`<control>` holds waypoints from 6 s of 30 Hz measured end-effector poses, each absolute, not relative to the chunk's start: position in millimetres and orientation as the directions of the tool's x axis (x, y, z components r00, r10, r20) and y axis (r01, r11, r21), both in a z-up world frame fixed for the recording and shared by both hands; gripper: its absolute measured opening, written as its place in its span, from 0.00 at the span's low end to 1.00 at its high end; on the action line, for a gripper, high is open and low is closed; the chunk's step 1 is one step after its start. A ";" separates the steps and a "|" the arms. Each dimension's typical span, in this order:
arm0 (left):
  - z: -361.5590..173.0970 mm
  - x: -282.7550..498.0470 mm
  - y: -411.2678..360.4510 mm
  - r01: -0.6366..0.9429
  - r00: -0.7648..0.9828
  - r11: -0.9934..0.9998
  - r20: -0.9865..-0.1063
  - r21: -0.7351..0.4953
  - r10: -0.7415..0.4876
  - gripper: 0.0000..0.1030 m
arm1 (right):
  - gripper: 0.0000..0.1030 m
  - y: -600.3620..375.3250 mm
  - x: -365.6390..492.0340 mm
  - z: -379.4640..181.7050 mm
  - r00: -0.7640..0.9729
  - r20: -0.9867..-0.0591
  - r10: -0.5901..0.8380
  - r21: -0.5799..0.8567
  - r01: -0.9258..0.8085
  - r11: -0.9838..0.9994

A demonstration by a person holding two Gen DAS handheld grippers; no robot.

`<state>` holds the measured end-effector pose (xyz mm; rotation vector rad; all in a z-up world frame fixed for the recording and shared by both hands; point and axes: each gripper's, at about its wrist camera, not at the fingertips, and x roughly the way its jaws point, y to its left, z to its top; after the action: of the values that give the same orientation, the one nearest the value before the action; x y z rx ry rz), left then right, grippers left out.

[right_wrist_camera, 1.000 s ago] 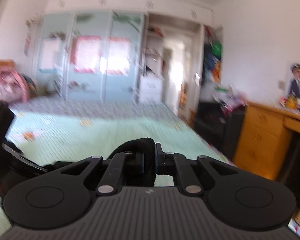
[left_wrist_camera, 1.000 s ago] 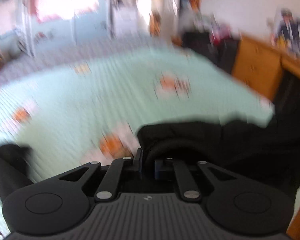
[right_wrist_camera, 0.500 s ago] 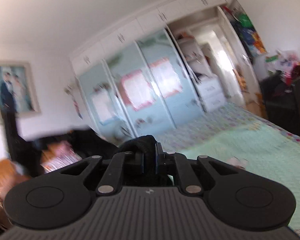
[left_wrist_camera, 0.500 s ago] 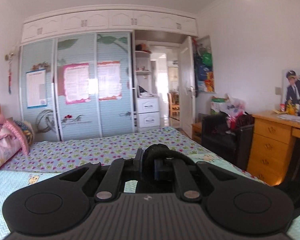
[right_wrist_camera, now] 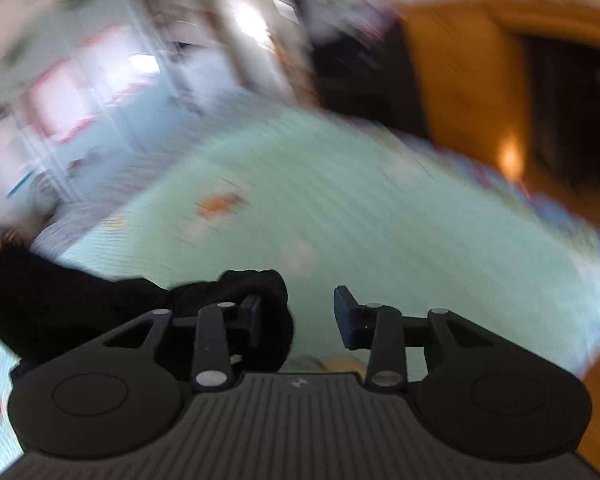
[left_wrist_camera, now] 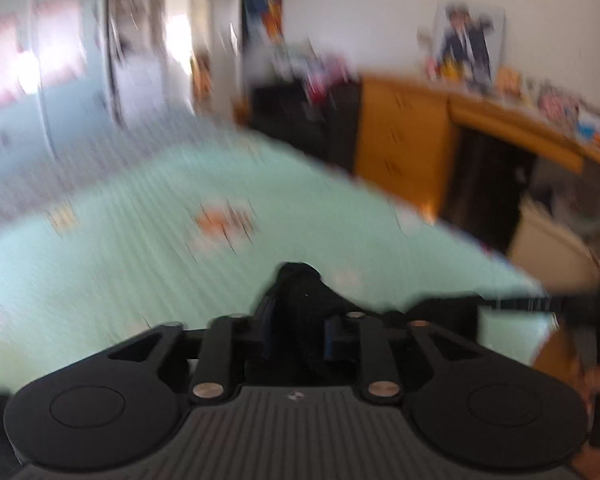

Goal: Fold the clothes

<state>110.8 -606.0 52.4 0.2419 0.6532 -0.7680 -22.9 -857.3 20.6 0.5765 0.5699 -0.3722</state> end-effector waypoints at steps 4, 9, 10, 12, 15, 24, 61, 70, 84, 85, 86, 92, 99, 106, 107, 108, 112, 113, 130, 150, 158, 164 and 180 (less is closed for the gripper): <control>15.4 114.9 -600.9 0.694 0.427 0.706 -0.710 -0.139 -0.560 0.42 | 0.51 -857.7 -41.0 13.7 0.782 -0.586 -0.213 0.388 0.501 0.773; 20.3 119.1 -563.6 0.650 0.382 0.700 -0.669 -0.296 -0.637 0.52 | 0.62 -839.9 -29.2 13.8 0.834 -0.533 -0.145 0.298 0.345 0.890; 23.0 118.5 -557.8 0.637 0.384 0.701 -0.656 -0.321 -0.649 0.53 | 0.62 -834.3 -21.4 10.9 0.840 -0.534 -0.100 0.277 0.285 0.918; 27.1 114.6 -547.6 0.626 0.390 0.695 -0.631 -0.353 -0.671 0.53 | 0.62 -822.4 -8.1 3.1 0.831 -0.556 -0.014 0.281 0.203 0.938; 31.6 106.6 -533.9 0.620 0.398 0.688 -0.604 -0.377 -0.690 0.57 | 0.62 -825.8 -2.0 -13.6 0.814 -0.571 0.107 0.462 0.211 0.862; 14.3 94.8 -505.7 0.576 0.405 0.725 -0.639 -0.378 -0.654 0.57 | 0.65 -847.9 11.2 -50.6 0.798 -0.519 0.308 0.795 0.319 0.515; 0.2 109.9 -450.2 0.262 0.622 0.962 -0.776 0.081 -0.104 0.66 | 0.62 -914.3 158.7 3.1 0.778 -0.615 -0.124 0.383 0.433 0.816; -7.4 110.3 -455.4 0.263 0.603 0.960 -0.793 0.095 -0.087 0.66 | 0.66 -906.6 58.5 -61.3 0.832 -0.554 0.003 0.645 0.428 0.634; -21.6 100.6 -456.4 0.254 0.522 0.966 -0.848 0.053 -0.091 0.66 | 0.80 -846.7 29.0 -66.7 0.806 -0.592 0.005 0.561 0.407 0.721; -22.2 99.9 -455.4 0.250 0.522 0.967 -0.848 0.054 -0.088 0.66 | 0.80 -845.0 33.1 -67.8 0.802 -0.597 -0.004 0.552 0.414 0.724; -22.0 99.7 -453.7 0.245 0.521 0.968 -0.849 0.054 -0.085 0.66 | 0.80 -843.5 37.6 -69.3 0.796 -0.605 -0.015 0.540 0.424 0.727; -16.2 99.9 -439.7 0.200 0.526 0.979 -0.848 0.047 -0.066 0.66 | 0.79 -843.0 34.2 -70.9 0.774 -0.626 -0.100 0.531 0.516 0.672; -19.4 105.7 -434.9 0.148 0.509 0.986 -0.861 0.072 -0.013 0.66 | 0.80 -833.4 33.1 -77.8 0.738 -0.669 -0.087 0.468 0.509 0.722; -15.4 101.3 -437.2 0.162 0.525 0.981 -0.851 0.105 0.004 0.66 | 0.44 -820.1 48.1 -71.4 0.765 -0.636 -0.098 0.414 0.446 0.794; -14.9 102.0 -436.3 0.160 0.527 0.982 -0.850 0.105 0.005 0.66 | 0.43 -823.0 41.9 -64.1 0.785 -0.611 -0.104 0.426 0.436 0.792; -14.4 102.6 -435.5 0.158 0.528 0.982 -0.849 0.105 0.006 0.66 | 0.38 -830.0 33.7 -57.0 0.797 -0.591 -0.124 0.429 0.441 0.789; -17.2 110.5 -426.2 0.133 0.515 0.989 -0.857 0.057 -0.020 0.66 | 0.12 -869.9 -2.5 -34.1 0.780 -0.564 -0.270 0.372 0.532 0.760; -20.5 113.3 -421.7 0.120 0.502 0.992 -0.864 0.023 -0.041 0.66 | 0.00 -879.9 -11.5 -28.4 0.773 -0.556 -0.306 0.359 0.555 0.751; -80.0 164.5 -304.1 -0.365 0.493 0.767 -0.808 -0.528 -0.322 0.66 | 0.44 -825.4 -43.6 -33.5 0.855 -0.519 0.010 0.567 0.335 0.753; 35.5 114.3 -324.0 0.055 0.785 0.869 -0.517 -0.492 -0.342 0.03 | 0.53 -802.4 -51.9 -35.0 0.805 -0.592 0.024 0.528 0.366 0.766; -8.9 88.5 -295.9 -0.069 0.660 0.894 -0.692 -0.442 -0.291 0.05 | 0.65 -762.4 -35.6 -45.9 0.759 -0.643 0.099 0.399 0.222 0.890; -36.4 74.9 -290.9 -0.094 0.573 0.893 -0.757 -0.441 -0.313 0.14 | 0.75 -696.8 -22.1 -37.2 0.747 -0.637 0.189 0.245 -0.036 0.969; -52.5 148.1 -240.7 -0.292 0.674 0.851 -0.725 -0.436 -0.140 0.60 | 0.79 -673.1 -29.6 -41.6 0.696 -0.678 0.237 0.269 -0.065 0.961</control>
<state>148.1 -240.7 -52.5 -0.5621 0.8382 0.0907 -29.6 -673.1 -41.6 0.2325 0.7850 0.1698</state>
